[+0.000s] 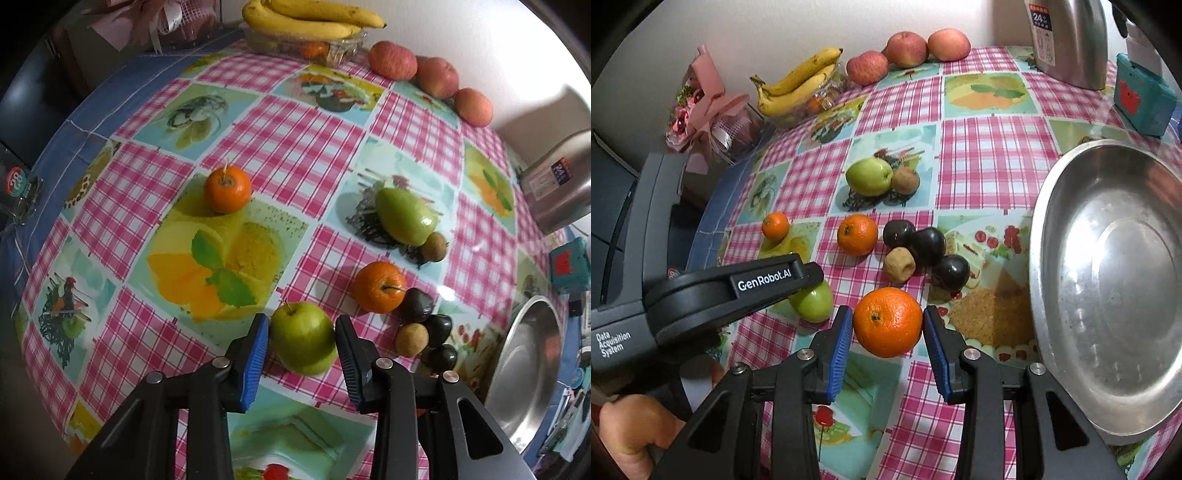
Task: Organize fruits
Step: 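Close the left tool on the green apple while the right tool grips the orange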
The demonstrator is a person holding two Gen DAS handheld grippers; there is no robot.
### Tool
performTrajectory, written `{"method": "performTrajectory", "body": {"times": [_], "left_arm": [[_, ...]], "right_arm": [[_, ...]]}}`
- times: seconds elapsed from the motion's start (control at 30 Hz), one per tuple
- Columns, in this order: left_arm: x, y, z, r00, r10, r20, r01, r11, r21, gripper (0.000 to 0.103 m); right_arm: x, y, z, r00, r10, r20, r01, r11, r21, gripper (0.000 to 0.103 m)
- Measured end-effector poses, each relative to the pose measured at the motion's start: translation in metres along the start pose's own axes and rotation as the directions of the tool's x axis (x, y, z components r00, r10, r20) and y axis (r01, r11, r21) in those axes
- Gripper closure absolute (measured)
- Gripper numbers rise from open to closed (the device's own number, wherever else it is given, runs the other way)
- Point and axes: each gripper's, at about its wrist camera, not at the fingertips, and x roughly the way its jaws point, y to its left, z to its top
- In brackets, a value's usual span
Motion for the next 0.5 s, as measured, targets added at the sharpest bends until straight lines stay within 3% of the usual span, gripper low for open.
{"method": "performTrajectory", "body": {"times": [0.5], "left_arm": [[-0.004, -0.011, 0.004, 0.999, 0.005, 0.051, -0.009, 0.996, 0.085, 0.068]], "right_arm": [[-0.008, -0.008, 0.002, 0.997, -0.071, 0.026, 0.070, 0.997, 0.023, 0.062]]}}
